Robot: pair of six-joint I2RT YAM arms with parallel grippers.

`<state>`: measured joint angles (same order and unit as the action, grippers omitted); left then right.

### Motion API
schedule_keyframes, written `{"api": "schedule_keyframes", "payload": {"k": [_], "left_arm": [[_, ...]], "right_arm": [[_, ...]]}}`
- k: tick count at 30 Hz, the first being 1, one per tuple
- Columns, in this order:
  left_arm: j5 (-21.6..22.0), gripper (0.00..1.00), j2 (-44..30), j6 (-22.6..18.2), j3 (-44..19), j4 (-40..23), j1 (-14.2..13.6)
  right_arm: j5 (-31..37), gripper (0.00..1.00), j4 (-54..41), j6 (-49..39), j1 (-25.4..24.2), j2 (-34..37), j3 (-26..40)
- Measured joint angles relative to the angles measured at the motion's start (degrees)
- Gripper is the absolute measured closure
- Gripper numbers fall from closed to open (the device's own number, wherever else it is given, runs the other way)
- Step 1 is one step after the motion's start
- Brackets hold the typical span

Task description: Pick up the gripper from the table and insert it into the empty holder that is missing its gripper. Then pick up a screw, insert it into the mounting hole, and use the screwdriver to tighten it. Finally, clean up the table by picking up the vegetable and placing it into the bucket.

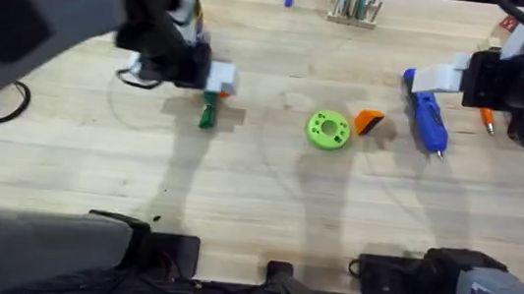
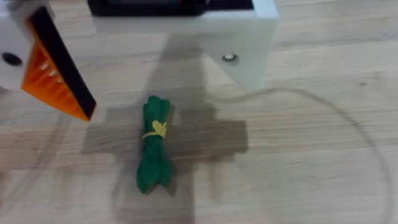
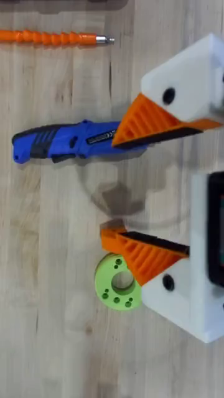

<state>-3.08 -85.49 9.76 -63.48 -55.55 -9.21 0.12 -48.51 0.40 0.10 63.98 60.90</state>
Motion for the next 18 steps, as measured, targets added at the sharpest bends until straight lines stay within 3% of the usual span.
{"api": "schedule_keyframes", "payload": {"k": [3, 10, 18], "left_arm": [[-0.34, 0.015, -4.77, 1.73, 0.0, 1.04, -1.69], [0.95, 0.016, -13.35, 3.21, 0.0, 5.86, -1.73], [1.34, 0.043, -14.98, 2.3, -0.35, 6.41, -1.52]], "right_arm": [[0.0, 0.189, 0.0, 0.0, 0.0, 0.01, 0.0], [0.0, 0.188, 0.0, 0.0, 0.0, -0.01, 0.02], [-0.01, 0.189, -0.01, 0.0, 0.0, 0.0, 0.02]]}}
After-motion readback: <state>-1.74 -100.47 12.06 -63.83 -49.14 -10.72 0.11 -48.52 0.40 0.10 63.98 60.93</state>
